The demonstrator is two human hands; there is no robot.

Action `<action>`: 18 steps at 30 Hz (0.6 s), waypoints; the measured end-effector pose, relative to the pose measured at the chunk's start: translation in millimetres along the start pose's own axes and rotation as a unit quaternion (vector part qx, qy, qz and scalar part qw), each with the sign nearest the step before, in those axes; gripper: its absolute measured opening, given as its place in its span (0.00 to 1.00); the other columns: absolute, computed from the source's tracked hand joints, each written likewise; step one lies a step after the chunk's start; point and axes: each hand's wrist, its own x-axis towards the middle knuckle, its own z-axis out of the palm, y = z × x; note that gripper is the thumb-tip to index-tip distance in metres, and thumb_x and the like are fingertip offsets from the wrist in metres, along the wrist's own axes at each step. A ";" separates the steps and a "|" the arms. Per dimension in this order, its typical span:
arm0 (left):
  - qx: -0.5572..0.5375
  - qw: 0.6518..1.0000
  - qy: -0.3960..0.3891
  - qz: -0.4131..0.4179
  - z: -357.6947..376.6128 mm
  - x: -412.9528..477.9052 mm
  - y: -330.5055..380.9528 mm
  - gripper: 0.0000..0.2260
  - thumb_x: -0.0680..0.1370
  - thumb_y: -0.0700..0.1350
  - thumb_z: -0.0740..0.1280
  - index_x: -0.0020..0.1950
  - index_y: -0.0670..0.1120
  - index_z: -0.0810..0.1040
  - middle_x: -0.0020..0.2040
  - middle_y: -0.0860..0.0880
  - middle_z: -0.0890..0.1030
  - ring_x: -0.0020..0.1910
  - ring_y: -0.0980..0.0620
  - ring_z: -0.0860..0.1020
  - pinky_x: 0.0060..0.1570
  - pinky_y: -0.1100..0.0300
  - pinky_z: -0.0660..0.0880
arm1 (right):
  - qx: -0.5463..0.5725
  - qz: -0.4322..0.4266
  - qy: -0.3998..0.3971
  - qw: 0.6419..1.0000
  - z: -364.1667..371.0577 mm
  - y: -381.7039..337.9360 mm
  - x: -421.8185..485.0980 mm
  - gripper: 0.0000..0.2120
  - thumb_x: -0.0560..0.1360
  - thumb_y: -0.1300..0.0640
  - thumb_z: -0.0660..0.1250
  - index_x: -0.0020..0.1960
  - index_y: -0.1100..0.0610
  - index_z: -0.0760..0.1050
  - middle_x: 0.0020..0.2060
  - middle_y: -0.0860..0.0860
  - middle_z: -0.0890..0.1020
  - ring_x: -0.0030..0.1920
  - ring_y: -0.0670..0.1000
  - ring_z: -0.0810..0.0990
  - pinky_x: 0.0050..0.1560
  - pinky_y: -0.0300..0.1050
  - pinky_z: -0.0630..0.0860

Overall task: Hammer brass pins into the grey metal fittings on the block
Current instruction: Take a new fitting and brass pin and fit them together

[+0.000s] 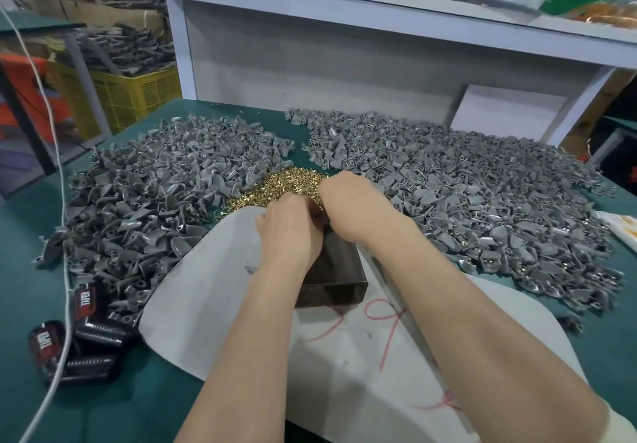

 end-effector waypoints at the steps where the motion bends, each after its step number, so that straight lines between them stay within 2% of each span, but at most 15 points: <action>1: -0.004 1.000 0.000 -0.001 0.6 0.1 -0.7 0.07 0.78 0.46 0.63 0.47 0.45 0.79 0.51 0.45 0.79 0.55 0.41 0.74 0.48 0.52 0.68 | 0.034 0.002 -0.001 0.999 0.5 4.0 -1.8 0.08 0.74 0.67 0.62 0.50 0.62 0.76 0.43 0.54 0.75 0.43 0.55 0.76 0.43 0.46 0.72; 3: -0.027 1.000 0.005 -0.001 1.7 -0.6 -2.0 0.07 0.79 0.48 0.64 0.50 0.49 0.81 0.53 0.48 0.80 0.56 0.43 0.75 0.53 0.51 0.70 | 0.143 0.027 0.007 0.989 1.7 17.7 -9.5 0.09 0.75 0.60 0.66 0.54 0.58 0.79 0.48 0.54 0.80 0.49 0.53 0.78 0.49 0.44 0.73; 5: -0.049 0.999 0.011 -0.002 1.6 -0.8 -1.9 0.06 0.78 0.48 0.65 0.50 0.51 0.81 0.54 0.50 0.80 0.57 0.45 0.75 0.56 0.51 0.70 | 0.262 0.108 0.037 0.958 4.9 36.1 -23.5 0.13 0.75 0.54 0.68 0.59 0.55 0.77 0.52 0.51 0.80 0.51 0.50 0.77 0.52 0.42 0.71; 6: -0.055 0.998 0.011 -0.004 1.9 -0.7 -1.9 0.05 0.78 0.48 0.66 0.50 0.51 0.81 0.54 0.51 0.80 0.57 0.46 0.75 0.56 0.51 0.69 | 0.274 0.156 0.031 0.949 7.1 46.0 -31.3 0.12 0.75 0.52 0.68 0.56 0.55 0.77 0.50 0.50 0.79 0.47 0.50 0.77 0.47 0.42 0.73; 7: -0.059 0.998 0.010 -0.006 2.5 -0.6 -1.9 0.05 0.78 0.47 0.66 0.50 0.51 0.81 0.54 0.51 0.80 0.57 0.47 0.75 0.57 0.51 0.69 | 0.242 0.195 -0.005 0.951 10.1 53.4 -38.0 0.10 0.75 0.50 0.68 0.48 0.56 0.75 0.45 0.50 0.80 0.40 0.49 0.77 0.39 0.41 0.73; 8: -0.063 0.998 0.011 -0.007 2.8 -0.3 -2.0 0.05 0.78 0.47 0.66 0.50 0.51 0.81 0.54 0.51 0.80 0.57 0.47 0.75 0.57 0.51 0.69 | 0.196 0.226 -0.061 0.952 16.6 57.2 -42.8 0.12 0.74 0.48 0.67 0.41 0.56 0.72 0.39 0.50 0.78 0.35 0.48 0.74 0.33 0.41 0.70; 10: -0.069 0.998 0.010 -0.010 2.4 -0.6 -1.5 0.04 0.78 0.47 0.66 0.50 0.51 0.81 0.54 0.51 0.80 0.57 0.48 0.75 0.57 0.52 0.68 | 0.150 0.239 -0.139 0.949 31.9 56.2 -45.9 0.17 0.74 0.48 0.67 0.35 0.56 0.65 0.32 0.50 0.73 0.32 0.50 0.72 0.30 0.42 0.66; 11: -0.071 0.997 0.009 -0.011 2.3 -1.1 -1.7 0.04 0.78 0.47 0.66 0.50 0.51 0.81 0.54 0.51 0.80 0.57 0.48 0.75 0.57 0.52 0.68 | 0.155 0.235 -0.144 0.949 37.5 53.9 -44.9 0.16 0.75 0.50 0.66 0.35 0.56 0.65 0.32 0.50 0.72 0.34 0.52 0.73 0.33 0.43 0.66; 13: -0.077 0.997 0.009 -0.011 1.7 -1.9 -2.5 0.03 0.78 0.46 0.67 0.49 0.51 0.80 0.53 0.51 0.80 0.56 0.48 0.75 0.58 0.51 0.69 | 0.204 0.239 -0.113 0.943 41.5 54.4 -42.0 0.10 0.76 0.53 0.64 0.41 0.59 0.71 0.36 0.53 0.75 0.39 0.54 0.76 0.37 0.44 0.69; 15: -0.077 0.997 0.011 -0.009 0.4 -2.7 -1.6 0.03 0.77 0.46 0.67 0.48 0.51 0.80 0.52 0.51 0.80 0.55 0.48 0.75 0.57 0.51 0.69 | 0.272 0.255 -0.042 0.927 35.4 59.4 -43.4 0.09 0.77 0.55 0.63 0.50 0.61 0.73 0.42 0.55 0.79 0.40 0.55 0.81 0.39 0.47 0.75; 18: -0.066 0.998 0.015 -0.007 0.4 -2.5 -1.7 0.04 0.78 0.45 0.66 0.50 0.50 0.81 0.53 0.50 0.80 0.56 0.47 0.76 0.58 0.50 0.70 | 0.306 0.228 0.055 0.923 15.0 64.2 -47.6 0.11 0.79 0.52 0.60 0.56 0.58 0.70 0.42 0.55 0.80 0.35 0.54 0.81 0.38 0.52 0.79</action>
